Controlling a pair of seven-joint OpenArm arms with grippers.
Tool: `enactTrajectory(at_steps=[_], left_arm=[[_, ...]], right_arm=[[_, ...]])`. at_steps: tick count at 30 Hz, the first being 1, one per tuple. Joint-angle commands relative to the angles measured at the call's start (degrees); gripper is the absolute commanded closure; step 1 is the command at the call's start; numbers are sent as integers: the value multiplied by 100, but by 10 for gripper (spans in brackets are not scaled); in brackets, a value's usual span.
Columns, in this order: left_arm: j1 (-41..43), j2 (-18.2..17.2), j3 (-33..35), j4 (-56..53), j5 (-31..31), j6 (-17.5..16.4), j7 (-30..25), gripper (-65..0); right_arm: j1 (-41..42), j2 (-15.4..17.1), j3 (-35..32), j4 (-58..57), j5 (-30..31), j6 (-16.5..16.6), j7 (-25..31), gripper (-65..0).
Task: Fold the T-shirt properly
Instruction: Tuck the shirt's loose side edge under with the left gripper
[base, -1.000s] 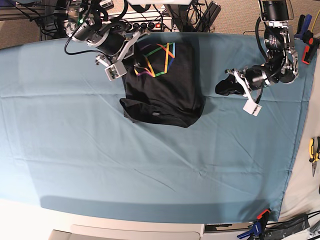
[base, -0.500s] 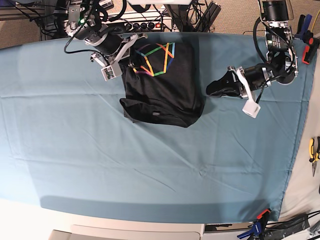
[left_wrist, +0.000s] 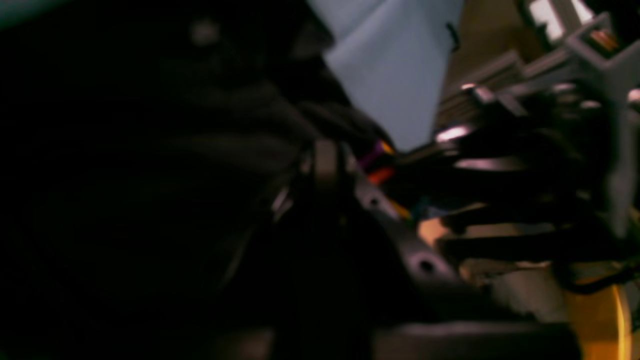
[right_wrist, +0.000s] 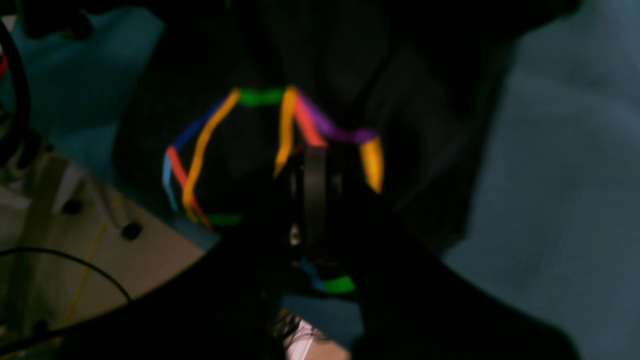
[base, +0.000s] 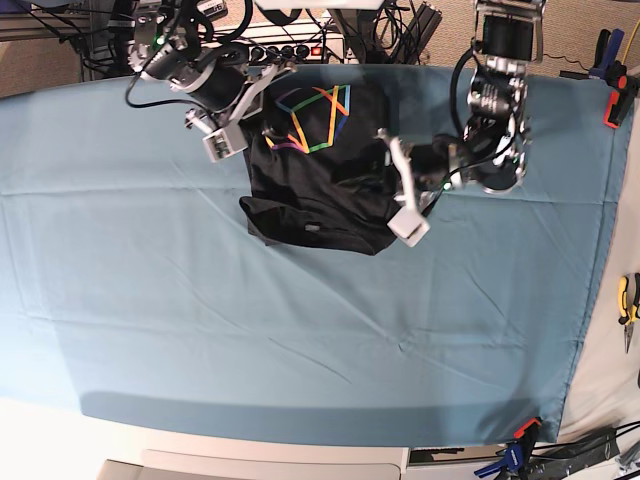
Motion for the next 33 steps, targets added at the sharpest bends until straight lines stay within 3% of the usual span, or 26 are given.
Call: enactTrajectory(at_steps=[1, 7, 14, 33], left_arm=[[-138, -9, 44, 83, 48, -26, -177, 0], [-229, -11, 229, -17, 1246, 96, -807, 0], [-227, -11, 614, -638, 1921, 96, -1224, 0], [-243, -9, 634, -713, 1939, 96, -1222, 0]], right_arm=[[-11, 15, 74, 151, 122, 39, 144, 0], [-195, 15, 264, 153, 363, 133, 26, 0], [-264, 15, 293, 153, 302, 280, 55, 0], [-249, 17, 555, -678, 59, 271, 363, 0]])
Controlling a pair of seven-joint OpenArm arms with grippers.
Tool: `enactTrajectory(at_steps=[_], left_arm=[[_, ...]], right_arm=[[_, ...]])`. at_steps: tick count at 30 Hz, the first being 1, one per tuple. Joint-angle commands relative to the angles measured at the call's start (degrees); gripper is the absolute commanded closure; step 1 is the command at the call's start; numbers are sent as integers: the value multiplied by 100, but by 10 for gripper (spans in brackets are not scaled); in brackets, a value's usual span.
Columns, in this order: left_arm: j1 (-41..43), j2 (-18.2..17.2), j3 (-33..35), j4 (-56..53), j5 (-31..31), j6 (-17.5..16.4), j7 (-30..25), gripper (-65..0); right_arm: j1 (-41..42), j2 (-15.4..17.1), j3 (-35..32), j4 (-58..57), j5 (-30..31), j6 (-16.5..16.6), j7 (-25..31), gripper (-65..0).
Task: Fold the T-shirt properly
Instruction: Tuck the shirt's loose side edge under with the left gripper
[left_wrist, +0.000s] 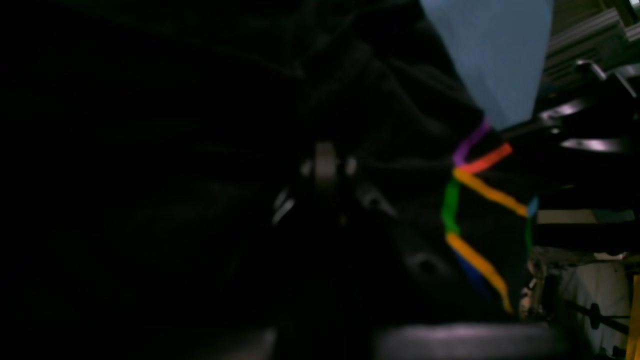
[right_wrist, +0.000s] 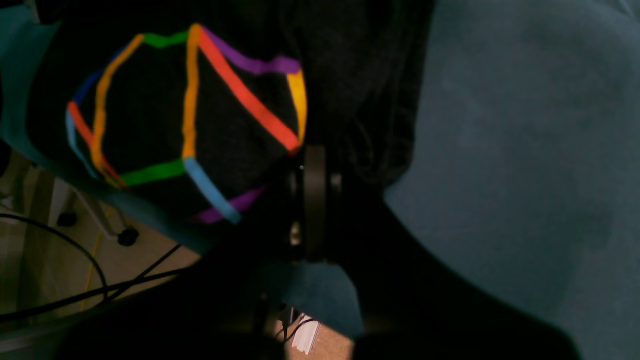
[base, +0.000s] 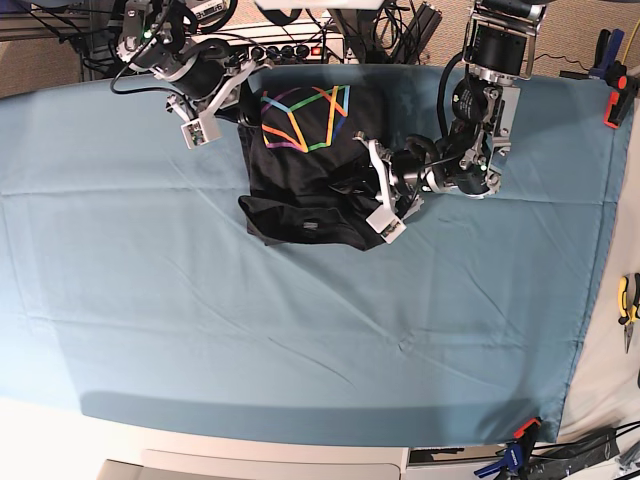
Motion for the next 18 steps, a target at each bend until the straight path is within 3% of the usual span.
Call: enactTrajectory(at_steps=[1, 6, 18], left_arm=[[-55, 2, 20, 44, 72, -15, 50, 0], [-55, 0, 20, 44, 72, -15, 50, 0], [-57, 0, 20, 44, 74, -15, 68, 0]], right_arm=[[-22, 17, 11, 55, 94, 15, -66, 0], [-133, 20, 11, 55, 422, 17, -490, 0], [-540, 337, 114, 55, 92, 17, -466, 0]])
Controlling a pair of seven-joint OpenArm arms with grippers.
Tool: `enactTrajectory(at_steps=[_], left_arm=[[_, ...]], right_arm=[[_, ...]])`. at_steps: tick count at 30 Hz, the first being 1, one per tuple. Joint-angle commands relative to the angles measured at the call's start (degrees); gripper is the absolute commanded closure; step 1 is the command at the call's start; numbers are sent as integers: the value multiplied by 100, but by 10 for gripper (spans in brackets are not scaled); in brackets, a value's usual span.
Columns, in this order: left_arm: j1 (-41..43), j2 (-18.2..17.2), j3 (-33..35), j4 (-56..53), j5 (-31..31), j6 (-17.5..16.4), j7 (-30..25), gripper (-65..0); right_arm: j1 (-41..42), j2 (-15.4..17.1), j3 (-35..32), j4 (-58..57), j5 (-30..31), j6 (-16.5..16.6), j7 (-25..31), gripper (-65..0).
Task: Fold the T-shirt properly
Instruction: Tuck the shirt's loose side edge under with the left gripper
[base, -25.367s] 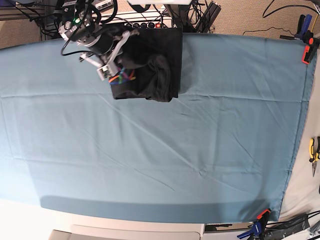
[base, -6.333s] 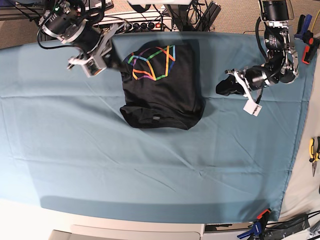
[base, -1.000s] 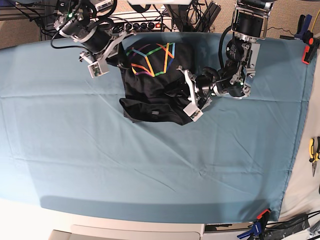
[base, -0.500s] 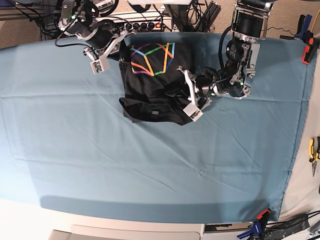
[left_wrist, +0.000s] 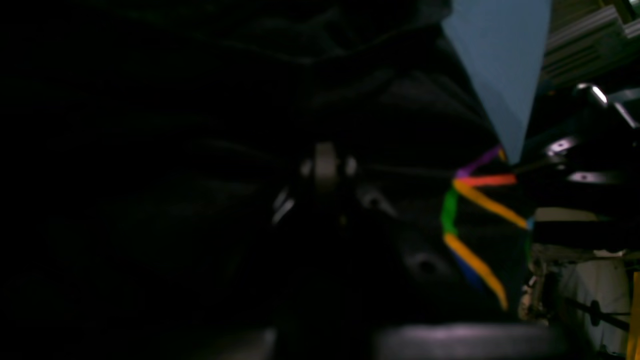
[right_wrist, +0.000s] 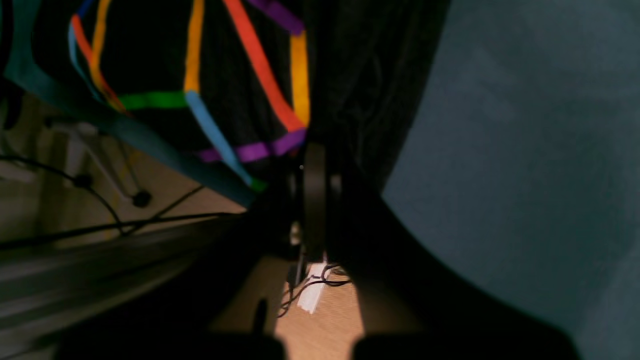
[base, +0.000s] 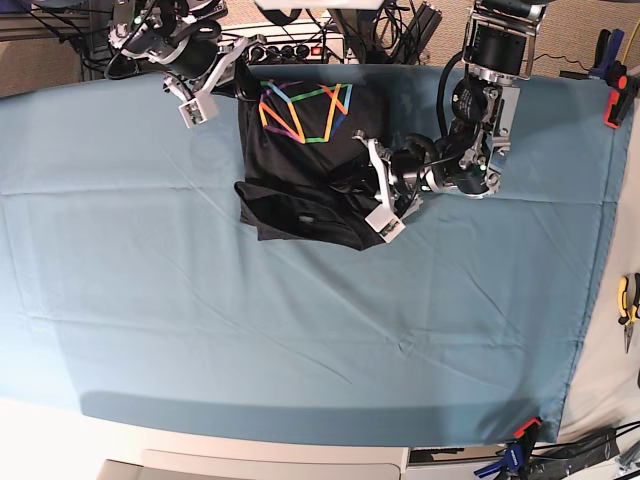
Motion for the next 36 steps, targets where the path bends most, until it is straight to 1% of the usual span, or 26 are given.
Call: enactTrajectory(at_steps=[1, 5, 8, 12, 15, 17, 20, 23, 24, 31, 34, 36], left_arm=[[-59, -2, 20, 46, 70, -15, 70, 0], [-59, -2, 20, 46, 72, -15, 72, 0], [-59, -2, 20, 46, 70, -15, 74, 0], [-57, -2, 20, 44, 70, -15, 94, 0], [-59, -2, 20, 46, 68, -15, 92, 0], [-59, -2, 20, 46, 70, -13, 92, 0], [-98, -2, 17, 46, 66, 4, 87, 0], [-205, -2, 17, 98, 66, 450, 90, 0], [-240, -2, 17, 127, 68, 487, 90, 0], [-448, -2, 20, 247, 72, 490, 92, 0], [-490, -2, 20, 247, 81, 546, 92, 0], [-509, -2, 20, 249, 190, 546, 90, 0]], right_arm=[[-63, 35, 98, 37, -160, -13, -199, 0], [-63, 35, 479, 37, -142, -15, -188, 0], [-66, 35, 942, 37, -74, -35, -186, 0], [-46, 33, 1659, 37, 356, -31, -184, 0], [-17, 33, 2004, 37, 667, 24, -238, 0], [-17, 35, 2081, 37, 866, 120, -269, 0], [-17, 31, 2057, 37, 957, 225, -302, 0], [-17, 31, 2059, 37, 955, 223, -302, 0], [-17, 33, 2059, 37, 955, 223, -302, 0], [-17, 31, 2059, 37, 955, 223, -304, 0], [-17, 33, 2059, 37, 955, 223, -304, 0], [-17, 31, 2059, 37, 955, 223, -304, 0]])
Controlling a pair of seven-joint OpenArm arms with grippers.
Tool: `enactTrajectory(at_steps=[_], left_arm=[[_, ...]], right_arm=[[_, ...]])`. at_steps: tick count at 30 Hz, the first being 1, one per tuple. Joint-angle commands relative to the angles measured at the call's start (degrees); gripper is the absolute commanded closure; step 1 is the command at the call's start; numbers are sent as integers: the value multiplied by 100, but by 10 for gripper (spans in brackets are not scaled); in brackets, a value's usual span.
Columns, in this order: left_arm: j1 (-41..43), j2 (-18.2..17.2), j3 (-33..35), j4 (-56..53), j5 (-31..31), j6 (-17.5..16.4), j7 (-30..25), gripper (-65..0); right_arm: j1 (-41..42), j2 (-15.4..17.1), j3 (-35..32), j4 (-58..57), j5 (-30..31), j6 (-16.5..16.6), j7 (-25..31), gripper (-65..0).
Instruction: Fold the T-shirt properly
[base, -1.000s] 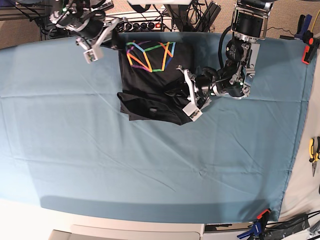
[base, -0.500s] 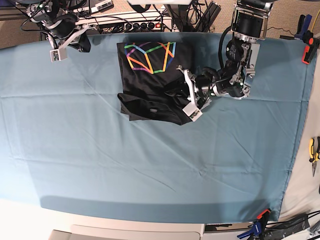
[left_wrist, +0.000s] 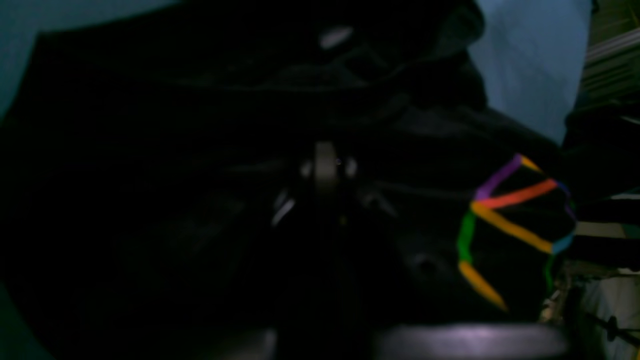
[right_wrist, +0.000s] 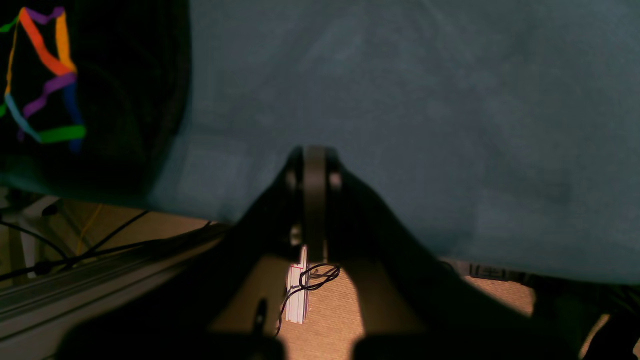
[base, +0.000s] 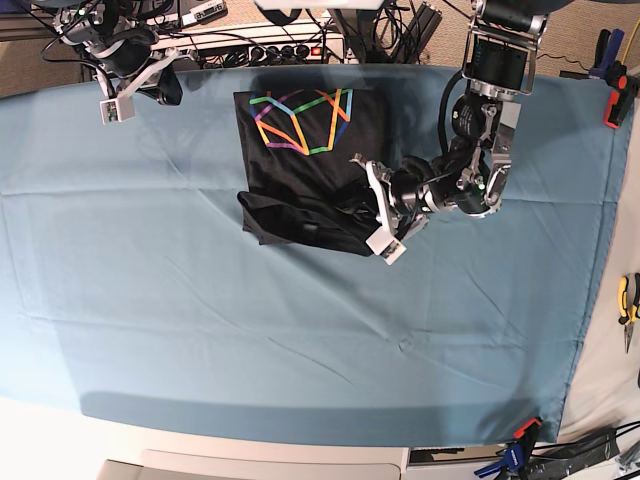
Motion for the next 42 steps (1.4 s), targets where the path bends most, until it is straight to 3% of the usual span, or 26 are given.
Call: enactTrajectory(at_steps=[1, 16, 25, 28, 33, 38, 42], left_arm=[[-138, -4, -11, 120, 24, 4, -107, 0], [-570, -280, -17, 122, 575, 369, -144, 0], [-887, -393, -723, 122, 1003, 479, -146, 0], [-1019, -629, -1023, 122, 1025, 772, -120, 0], [-1062, -1373, -1526, 225, 1003, 1078, 308, 0], [-597, -2177, -2374, 643, 98, 1056, 811, 0], [420, -2492, -3143, 1381, -380, 940, 1029, 0]], right_arm=[[-28, 33, 28, 81, 76, 50, 83, 0], [258, 35, 28, 81, 50, 52, 28, 0], [442, 37, 28, 81, -125, 52, 26, 0], [522, 76, 44, 81, -304, 52, 37, 0], [522, 564, 245, 120, -420, 46, -33, 0], [472, 870, 1145, 398, 42, 39, -398, 0], [7, 907, 2015, 798, 586, 44, -658, 0]])
